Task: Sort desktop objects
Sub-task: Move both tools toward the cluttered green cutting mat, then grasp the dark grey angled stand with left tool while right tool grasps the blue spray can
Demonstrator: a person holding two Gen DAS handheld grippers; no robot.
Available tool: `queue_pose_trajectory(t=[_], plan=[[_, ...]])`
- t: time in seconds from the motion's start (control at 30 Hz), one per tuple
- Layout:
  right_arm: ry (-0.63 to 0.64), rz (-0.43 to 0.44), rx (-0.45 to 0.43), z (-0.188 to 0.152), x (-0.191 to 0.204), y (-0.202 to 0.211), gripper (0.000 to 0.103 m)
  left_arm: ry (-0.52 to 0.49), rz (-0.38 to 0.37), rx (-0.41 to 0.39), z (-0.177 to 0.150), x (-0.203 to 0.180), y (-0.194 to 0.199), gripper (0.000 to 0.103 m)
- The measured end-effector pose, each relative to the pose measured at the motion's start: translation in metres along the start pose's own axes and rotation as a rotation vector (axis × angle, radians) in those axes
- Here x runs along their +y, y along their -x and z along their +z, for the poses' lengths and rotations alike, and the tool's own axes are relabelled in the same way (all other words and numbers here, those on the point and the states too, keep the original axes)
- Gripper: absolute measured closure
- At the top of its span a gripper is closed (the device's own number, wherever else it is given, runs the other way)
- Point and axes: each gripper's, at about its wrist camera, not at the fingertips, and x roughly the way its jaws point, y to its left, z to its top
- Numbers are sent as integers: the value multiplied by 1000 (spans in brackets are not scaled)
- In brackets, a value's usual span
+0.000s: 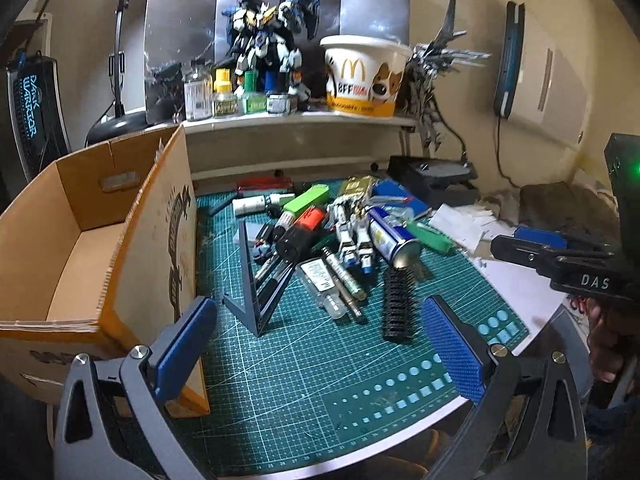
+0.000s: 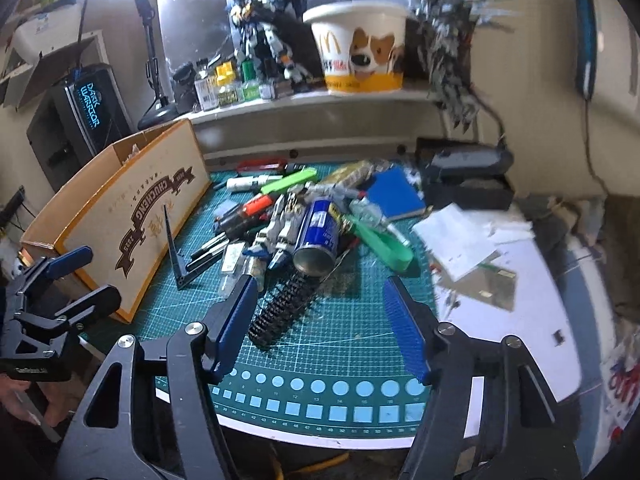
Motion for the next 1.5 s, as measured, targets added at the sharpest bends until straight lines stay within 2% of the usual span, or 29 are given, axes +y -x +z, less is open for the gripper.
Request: queue_pose_trajectory(t=[0.17, 0.33, 0.47, 0.57, 0.7, 0.93, 1.13, 1.37, 1.5], plan=[[-29, 38, 44, 4, -14, -25, 40, -10, 57, 3, 0, -2, -13, 0], [-41, 46, 68, 8, -22, -45, 40, -45, 149, -20, -1, -15, -26, 0], [-45, 51, 87, 10, -27, -59, 39, -69, 171, -38, -6, -32, -34, 0], [-47, 55, 102, 12, -30, -70, 39, -93, 228, -33, -5, -38, -46, 0], [-50, 61, 120, 14, -36, -82, 39, -56, 262, -31, -1, -28, -56, 0], [-30, 94, 137, 29, -35, -101, 39, 51, 227, 34, 8, -10, -80, 0], [-8, 120, 158, 43, -25, -122, 39, 86, 231, 64, 11, -3, -95, 0], [3, 90, 203, 53, -20, -150, 39, 125, 203, 83, 13, 7, -110, 0], [11, 74, 227, 53, -18, -161, 39, 169, 156, 88, 11, 16, -117, 3]])
